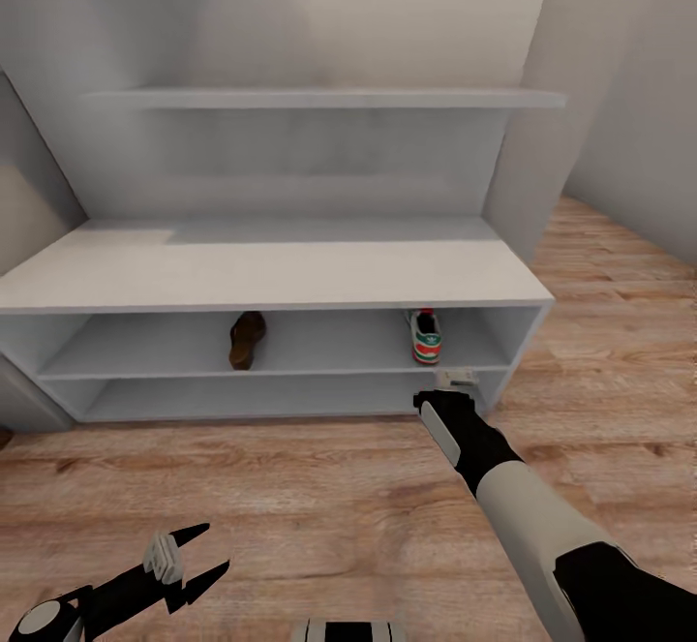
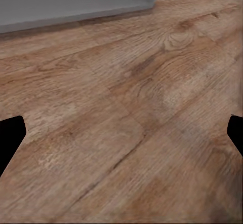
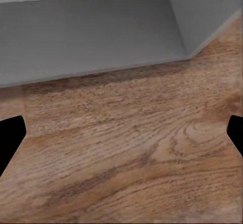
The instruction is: Pick up the two gym shoes and the two sandals from the corridor floor and place them onto the hallstand (shoe rack) in the corridor, making sure they are on the rack and not on the floor. Arrange them so the two gym shoes are next to each other and the two sandals are next to each other.
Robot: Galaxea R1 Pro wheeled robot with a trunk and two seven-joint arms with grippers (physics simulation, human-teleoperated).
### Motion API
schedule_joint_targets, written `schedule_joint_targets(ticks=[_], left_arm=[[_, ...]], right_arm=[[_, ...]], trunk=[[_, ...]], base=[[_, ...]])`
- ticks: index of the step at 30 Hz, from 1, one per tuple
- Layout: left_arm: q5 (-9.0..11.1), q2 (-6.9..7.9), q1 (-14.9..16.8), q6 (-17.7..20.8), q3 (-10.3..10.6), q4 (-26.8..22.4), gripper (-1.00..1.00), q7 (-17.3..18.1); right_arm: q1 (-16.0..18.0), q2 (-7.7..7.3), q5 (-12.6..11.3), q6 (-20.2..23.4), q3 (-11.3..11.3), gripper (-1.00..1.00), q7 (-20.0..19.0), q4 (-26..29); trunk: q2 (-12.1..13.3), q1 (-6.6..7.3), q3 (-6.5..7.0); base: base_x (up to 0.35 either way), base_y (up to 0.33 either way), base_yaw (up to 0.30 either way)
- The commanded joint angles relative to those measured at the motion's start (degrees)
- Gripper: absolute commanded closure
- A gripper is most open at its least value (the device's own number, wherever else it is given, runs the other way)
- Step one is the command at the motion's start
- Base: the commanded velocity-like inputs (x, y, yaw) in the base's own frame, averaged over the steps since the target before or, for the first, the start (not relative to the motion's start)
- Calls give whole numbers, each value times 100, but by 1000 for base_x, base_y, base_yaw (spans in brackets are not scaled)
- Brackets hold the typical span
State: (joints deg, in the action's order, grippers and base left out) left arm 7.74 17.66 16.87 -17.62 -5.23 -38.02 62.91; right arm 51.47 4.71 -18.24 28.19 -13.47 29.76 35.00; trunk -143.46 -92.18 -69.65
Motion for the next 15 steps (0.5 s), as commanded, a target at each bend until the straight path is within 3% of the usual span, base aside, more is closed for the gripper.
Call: schedule_joint_targets(ticks=[1,7,13,15], left_arm=[[9,0,4,-31,-4,5,-100,19],[8,5,5,-31,-4,5,-100,17],[16,9,4,-31,-6,5,-100,11],[22,17,3,-31,-12,5,-100,8]], right_arm=[[2,-5,-57,17,-33,-100,51,7],[-103,-5,-41,-386,-33,-100,44,-16],[-318,-5,-43,-773,-33,-100,34,-215],[-717,-5,-40,-1501,-42,-100,17,-456]], trunk=[[-2,4,-4],[-2,4,-4],[-2,4,-4],[-2,4,-4]], base=[[-292,0,0],[-306,0,0],[-83,0,0],[-5,0,0]])
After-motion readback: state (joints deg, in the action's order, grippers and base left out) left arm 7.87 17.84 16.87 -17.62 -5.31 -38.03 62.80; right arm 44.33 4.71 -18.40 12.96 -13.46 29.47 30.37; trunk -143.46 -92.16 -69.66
